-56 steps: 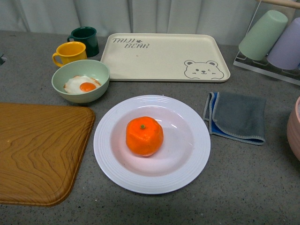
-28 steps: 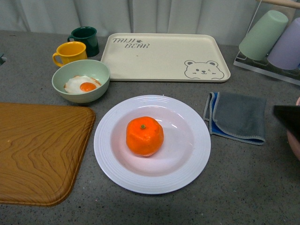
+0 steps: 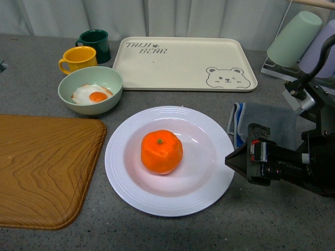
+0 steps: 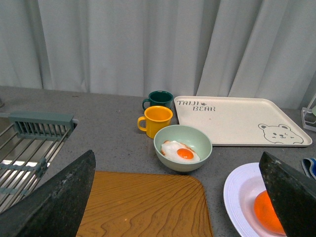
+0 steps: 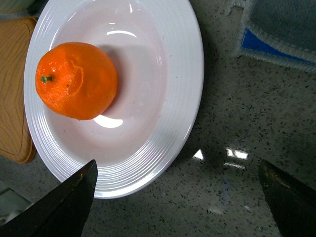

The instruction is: Place orange and plate with both arms

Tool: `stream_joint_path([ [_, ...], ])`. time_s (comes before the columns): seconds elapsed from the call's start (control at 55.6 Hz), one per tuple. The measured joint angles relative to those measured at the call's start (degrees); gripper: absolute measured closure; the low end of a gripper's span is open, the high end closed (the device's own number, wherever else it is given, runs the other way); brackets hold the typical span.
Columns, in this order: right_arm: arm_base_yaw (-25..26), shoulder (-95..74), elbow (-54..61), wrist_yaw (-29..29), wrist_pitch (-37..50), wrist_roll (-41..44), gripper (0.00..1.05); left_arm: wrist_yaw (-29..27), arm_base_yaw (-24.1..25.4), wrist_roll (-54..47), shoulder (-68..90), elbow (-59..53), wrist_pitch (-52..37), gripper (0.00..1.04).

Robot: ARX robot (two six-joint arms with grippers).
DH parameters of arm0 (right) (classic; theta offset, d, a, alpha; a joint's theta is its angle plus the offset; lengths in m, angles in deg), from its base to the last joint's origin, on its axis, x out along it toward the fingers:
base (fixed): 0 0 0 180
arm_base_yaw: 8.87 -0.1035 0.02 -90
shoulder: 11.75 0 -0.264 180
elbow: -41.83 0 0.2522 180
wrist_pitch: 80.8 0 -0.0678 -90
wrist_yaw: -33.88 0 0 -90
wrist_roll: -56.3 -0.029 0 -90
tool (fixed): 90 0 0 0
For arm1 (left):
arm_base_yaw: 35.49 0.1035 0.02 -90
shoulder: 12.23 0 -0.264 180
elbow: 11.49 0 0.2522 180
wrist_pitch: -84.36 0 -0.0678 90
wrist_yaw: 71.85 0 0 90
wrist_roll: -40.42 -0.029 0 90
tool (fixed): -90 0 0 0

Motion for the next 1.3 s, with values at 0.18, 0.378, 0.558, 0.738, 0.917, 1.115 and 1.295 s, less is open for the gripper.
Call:
stream_joint_path([
  [0.18, 0.96, -6.62, -2.45, -4.46, 6.54, -7.56, 0.09, 0.00, 0.00, 0.00, 0.00, 0.00, 0.00, 0.07],
  [0.378, 0.39, -12.94, -5.81, -8.15, 11.30, -16.26, 0.09, 0.00, 0.00, -0.02, 0.00, 0.00, 0.00, 0.07],
  [0.558, -1.05, -17.51, -9.62, -8.92, 12.04, -20.70, 0.09, 0.00, 0.00, -0.02, 0.00, 0.00, 0.00, 0.07],
  [0.738, -1.95, -20.31, -12.87, -8.92, 12.76, -24.20, 0.09, 0.00, 0.00, -0.02, 0.00, 0.00, 0.00, 0.07],
  [0.917, -2.49, -21.86, -15.85, -8.15, 10.67, -26.88, 0.10, 0.00, 0.00, -0.02, 0.00, 0.00, 0.00, 0.07],
  [1.115, -3.19, -23.04, -17.16, -5.95, 7.15, -27.36, 0.49, 0.00, 0.00, -0.02, 0.00, 0.00, 0.00, 0.07],
  [1.295, -3.19, -23.23, -17.25, -5.20, 4.22, -27.04, 0.77, 0.00, 0.00, -0.02, 0.00, 0.00, 0.00, 0.07],
])
